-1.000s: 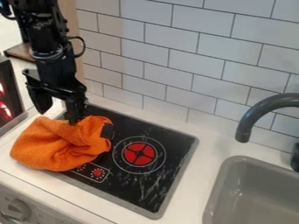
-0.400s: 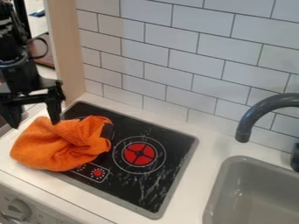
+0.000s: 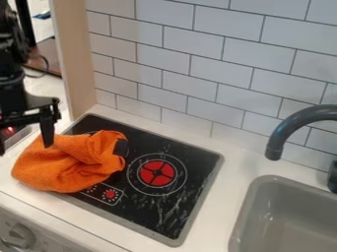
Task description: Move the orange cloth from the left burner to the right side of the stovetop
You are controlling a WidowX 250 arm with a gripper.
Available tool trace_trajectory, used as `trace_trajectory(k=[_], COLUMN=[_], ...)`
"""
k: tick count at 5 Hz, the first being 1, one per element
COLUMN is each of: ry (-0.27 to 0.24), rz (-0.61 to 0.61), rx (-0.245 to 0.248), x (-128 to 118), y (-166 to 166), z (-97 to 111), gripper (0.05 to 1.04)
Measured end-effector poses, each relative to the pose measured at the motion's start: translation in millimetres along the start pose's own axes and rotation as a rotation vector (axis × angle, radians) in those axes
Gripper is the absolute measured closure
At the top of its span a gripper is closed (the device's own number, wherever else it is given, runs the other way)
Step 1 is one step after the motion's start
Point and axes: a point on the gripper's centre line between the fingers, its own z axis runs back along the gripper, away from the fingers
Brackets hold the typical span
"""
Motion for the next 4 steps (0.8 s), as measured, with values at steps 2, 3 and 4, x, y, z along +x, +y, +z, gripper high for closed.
trace_trajectory(k=[2, 3, 4], ry=[0.036, 0.045, 0.043], rz=[0.074, 0.121, 0.160], rx=[-0.033, -0.096, -0.127], x=[11.9, 12.0, 14.7], y=[-12.6, -23.4, -30.3], z=[-23.5, -33.7, -44.7], gripper=[0.085, 0.085, 0.085])
